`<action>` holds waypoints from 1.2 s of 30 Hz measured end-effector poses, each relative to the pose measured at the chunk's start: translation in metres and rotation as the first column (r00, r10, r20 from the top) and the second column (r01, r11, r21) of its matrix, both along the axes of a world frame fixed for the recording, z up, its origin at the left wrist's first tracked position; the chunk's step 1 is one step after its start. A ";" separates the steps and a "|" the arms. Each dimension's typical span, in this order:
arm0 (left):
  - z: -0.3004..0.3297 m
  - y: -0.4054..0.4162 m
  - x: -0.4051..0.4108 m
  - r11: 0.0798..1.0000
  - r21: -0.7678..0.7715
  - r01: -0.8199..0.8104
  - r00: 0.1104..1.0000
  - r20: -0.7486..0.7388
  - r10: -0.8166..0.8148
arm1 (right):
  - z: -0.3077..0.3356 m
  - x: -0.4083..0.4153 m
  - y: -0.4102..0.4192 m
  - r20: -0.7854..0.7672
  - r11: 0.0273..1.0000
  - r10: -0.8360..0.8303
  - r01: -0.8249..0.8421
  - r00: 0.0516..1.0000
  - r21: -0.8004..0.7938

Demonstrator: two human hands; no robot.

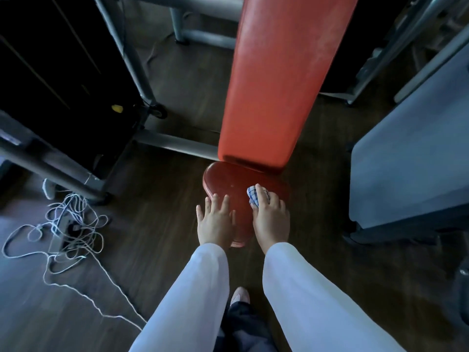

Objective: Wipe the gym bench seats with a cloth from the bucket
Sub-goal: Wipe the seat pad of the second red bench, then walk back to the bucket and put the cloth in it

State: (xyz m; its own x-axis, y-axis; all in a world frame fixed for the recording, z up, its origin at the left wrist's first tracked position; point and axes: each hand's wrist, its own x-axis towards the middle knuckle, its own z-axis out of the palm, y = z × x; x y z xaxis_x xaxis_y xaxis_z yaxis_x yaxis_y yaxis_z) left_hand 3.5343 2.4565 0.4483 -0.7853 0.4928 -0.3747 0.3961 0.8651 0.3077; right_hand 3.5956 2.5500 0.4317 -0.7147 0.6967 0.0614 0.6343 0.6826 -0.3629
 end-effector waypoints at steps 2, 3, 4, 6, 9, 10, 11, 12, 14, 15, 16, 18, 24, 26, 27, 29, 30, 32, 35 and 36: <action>0.006 -0.020 -0.008 0.998 0.004 -0.063 0.998 0.011 0.063 | 0.003 -0.011 -0.016 -0.003 0.999 0.038 -0.038 0.999 0.021; 0.008 -0.032 -0.013 0.995 0.006 -0.098 0.995 0.009 0.098 | 0.005 -0.017 -0.025 -0.004 0.998 0.059 -0.058 0.998 0.036; 0.010 -0.044 -0.017 0.992 0.004 -0.130 0.992 0.002 0.130 | 0.006 -0.023 -0.035 -0.002 0.995 0.081 -0.081 0.997 0.051; 0.015 -0.070 -0.023 0.982 -0.013 -0.187 0.982 -0.012 0.187 | 0.009 -0.034 -0.057 0.004 0.989 0.136 -0.136 0.991 0.062; 0.020 -0.111 -0.033 0.961 -0.028 -0.275 0.961 -0.033 0.274 | 0.013 -0.053 -0.095 0.011 0.970 0.229 -0.229 0.973 0.078; 0.021 -0.126 -0.036 0.951 -0.026 -0.307 0.951 -0.041 0.306 | 0.015 -0.059 -0.108 0.008 0.961 0.266 -0.266 0.964 0.075; 0.022 -0.140 -0.039 0.940 -0.024 -0.339 0.940 -0.048 0.338 | 0.015 -0.066 -0.120 0.003 0.949 0.309 -0.308 0.951 0.070; 0.024 -0.155 -0.042 0.928 -0.024 -0.371 0.928 -0.050 0.369 | 0.017 -0.072 -0.133 -0.008 0.932 0.357 -0.356 0.934 0.065; 0.025 -0.185 -0.044 0.903 -0.035 -0.428 0.903 -0.051 0.426 | 0.023 -0.084 -0.157 -0.034 0.885 0.464 -0.462 0.885 0.065; 0.025 -0.199 -0.045 0.886 -0.042 -0.461 0.887 -0.050 0.459 | 0.025 -0.090 -0.169 -0.036 0.856 0.515 -0.511 0.857 0.077; 0.025 -0.212 -0.045 0.866 -0.045 -0.498 0.867 -0.050 0.496 | 0.028 -0.095 -0.180 -0.030 0.828 0.558 -0.553 0.830 0.094; 0.026 -0.235 -0.044 0.820 -0.046 -0.571 0.821 -0.048 0.569 | 0.032 -0.107 -0.201 -0.022 0.774 0.628 -0.622 0.778 0.122; 0.027 -0.290 -0.035 0.644 -0.054 -0.763 0.646 -0.049 0.762 | 0.033 -0.135 -0.265 -0.033 0.612 0.789 -0.781 0.613 0.122; 0.025 -0.308 -0.031 0.573 -0.043 -0.818 0.575 -0.038 0.817 | 0.031 -0.141 -0.288 -0.027 0.535 0.842 -0.830 0.538 0.155; 0.024 -0.318 -0.029 0.539 -0.037 -0.842 0.540 -0.027 0.841 | 0.029 -0.144 -0.300 -0.023 0.505 0.861 -0.847 0.508 0.166; 0.023 -0.338 -0.023 0.477 -0.037 -0.878 0.478 0.000 0.879 | 0.024 -0.148 -0.328 -0.024 0.452 0.890 -0.875 0.455 0.176; 0.022 -0.350 -0.019 0.447 -0.040 -0.893 0.447 0.008 0.894 | 0.022 -0.148 -0.342 -0.024 0.426 0.903 -0.887 0.429 0.177; 0.021 -0.376 -0.011 0.381 -0.050 -0.923 0.380 0.017 0.925 | 0.017 -0.148 -0.372 -0.013 0.367 0.929 -0.913 0.371 0.175; 0.019 -0.421 -0.003 0.291 -0.075 -0.954 0.291 0.008 0.957 | 0.013 -0.152 -0.420 -0.013 0.292 0.956 -0.944 0.294 0.151; 0.019 -0.438 -0.002 0.267 -0.082 -0.960 0.268 0.001 0.964 | 0.012 -0.154 -0.439 -0.007 0.270 0.962 -0.952 0.272 0.144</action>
State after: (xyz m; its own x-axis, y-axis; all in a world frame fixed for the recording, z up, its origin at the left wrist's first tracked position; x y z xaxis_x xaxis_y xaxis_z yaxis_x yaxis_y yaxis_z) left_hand 3.5321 2.0183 0.4675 -0.6537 -0.6331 -0.4146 -0.7492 0.6188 0.2364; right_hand 3.4417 2.1115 0.4435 -0.8490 -0.5016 0.1662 -0.5284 0.8066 -0.2650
